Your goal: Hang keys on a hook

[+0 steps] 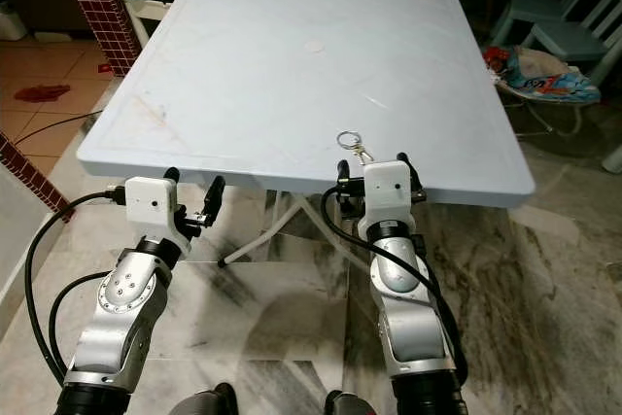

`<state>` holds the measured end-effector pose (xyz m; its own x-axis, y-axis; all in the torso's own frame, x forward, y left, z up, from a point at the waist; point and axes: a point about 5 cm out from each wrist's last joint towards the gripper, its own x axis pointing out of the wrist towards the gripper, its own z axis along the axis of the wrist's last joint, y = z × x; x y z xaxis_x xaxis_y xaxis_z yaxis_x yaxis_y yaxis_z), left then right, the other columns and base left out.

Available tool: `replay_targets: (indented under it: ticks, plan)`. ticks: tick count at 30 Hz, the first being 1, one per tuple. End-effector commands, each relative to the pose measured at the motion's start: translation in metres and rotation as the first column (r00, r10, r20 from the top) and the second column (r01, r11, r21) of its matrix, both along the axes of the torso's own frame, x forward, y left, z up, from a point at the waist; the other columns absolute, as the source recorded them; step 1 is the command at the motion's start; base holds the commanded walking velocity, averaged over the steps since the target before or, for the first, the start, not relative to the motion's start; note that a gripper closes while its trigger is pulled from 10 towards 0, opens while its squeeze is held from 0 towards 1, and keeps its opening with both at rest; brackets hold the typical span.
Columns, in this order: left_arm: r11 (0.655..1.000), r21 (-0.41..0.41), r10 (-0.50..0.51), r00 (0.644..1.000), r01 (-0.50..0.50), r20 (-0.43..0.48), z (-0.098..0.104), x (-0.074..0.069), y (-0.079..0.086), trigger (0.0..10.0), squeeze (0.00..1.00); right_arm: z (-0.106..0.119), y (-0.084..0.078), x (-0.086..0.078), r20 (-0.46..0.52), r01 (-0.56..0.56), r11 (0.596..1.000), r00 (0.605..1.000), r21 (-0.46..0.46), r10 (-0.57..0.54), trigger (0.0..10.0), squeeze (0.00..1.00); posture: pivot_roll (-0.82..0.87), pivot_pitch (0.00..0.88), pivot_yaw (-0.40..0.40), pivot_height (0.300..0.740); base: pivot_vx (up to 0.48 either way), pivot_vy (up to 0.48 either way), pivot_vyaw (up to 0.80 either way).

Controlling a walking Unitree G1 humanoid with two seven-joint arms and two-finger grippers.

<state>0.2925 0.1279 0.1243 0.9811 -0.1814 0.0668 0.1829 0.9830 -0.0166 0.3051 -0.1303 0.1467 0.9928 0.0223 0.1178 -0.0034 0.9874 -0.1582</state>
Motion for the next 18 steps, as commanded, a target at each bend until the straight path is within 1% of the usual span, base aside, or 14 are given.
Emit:
replay_targets:
  ticks: [1, 7, 9, 11, 13, 15, 16, 18]
  plan:
    - [1.0, -0.002, -0.004, 1.0, 0.004, -0.012, -0.004, -0.001, 0.0, 10.0, 0.0, -0.002, -0.004, 0.0, -0.004, 0.02, 1.0, 1.0, 0.001, -0.02, 10.0, 0.0, -0.07, 0.161, 0.02, 0.74, 0.0, -0.337, 0.0]
    - [1.0, 0.004, 0.003, 1.0, -0.003, -0.005, -0.002, 0.0, 0.002, 10.0, 0.0, -0.003, -0.003, 0.001, -0.01, 0.021, 1.0, 1.0, 0.004, -0.021, 10.0, 0.0, -0.06, 0.161, 0.023, 0.74, 0.0, -0.296, 0.0]
    - [1.0, -0.009, 0.006, 1.0, -0.006, -0.009, -0.003, 0.0, 0.003, 10.0, 0.0, -0.004, -0.003, 0.001, -0.011, 0.02, 1.0, 1.0, 0.003, -0.02, 10.0, 0.0, -0.06, 0.161, 0.025, 0.74, 0.0, 0.0, 0.0]
    - [1.0, -0.012, 0.007, 1.0, -0.007, -0.008, -0.003, -0.001, 0.003, 10.0, 0.0, -0.005, 0.0, 0.001, -0.026, -0.001, 1.0, 1.0, 0.029, 0.001, 10.0, 0.0, -0.06, 0.16, 0.025, 0.74, 0.0, 0.0, 0.0]
    - [1.0, -0.009, 0.007, 1.0, -0.007, -0.002, -0.002, 0.0, 0.004, 10.0, 0.0, -0.002, 0.004, 0.0, -0.01, -0.041, 0.997, 0.999, 0.063, 0.042, 10.0, 0.0, -0.06, 0.162, 0.025, 0.74, 0.0, 0.0, 0.0]
    - [1.0, -0.007, 0.008, 1.0, -0.008, 0.0, -0.001, 0.0, 0.004, 10.0, 0.0, -0.002, 0.005, 0.0, -0.016, -0.041, 0.996, 0.999, 0.077, 0.043, 10.0, 0.0, -0.06, 0.162, 0.026, 0.74, 0.0, 0.0, 0.0]
    - [1.0, -0.004, 0.011, 1.0, -0.011, 0.003, -0.001, 0.0, 0.005, 10.0, 0.0, -0.003, 0.006, 0.002, -0.033, -0.046, 0.993, 0.998, 0.106, 0.05, 10.0, 0.0, -0.05, 0.162, 0.026, 0.74, 0.0, 0.0, 0.0]
    - [1.0, -0.003, 0.013, 1.0, -0.013, 0.007, 0.0, 0.0, 0.006, 10.0, 0.0, -0.001, 0.007, 0.003, -0.02, -0.057, 0.994, 0.998, 0.091, 0.059, 10.0, 0.0, -0.05, 0.163, 0.03, 0.74, 0.0, 0.0, 0.0]
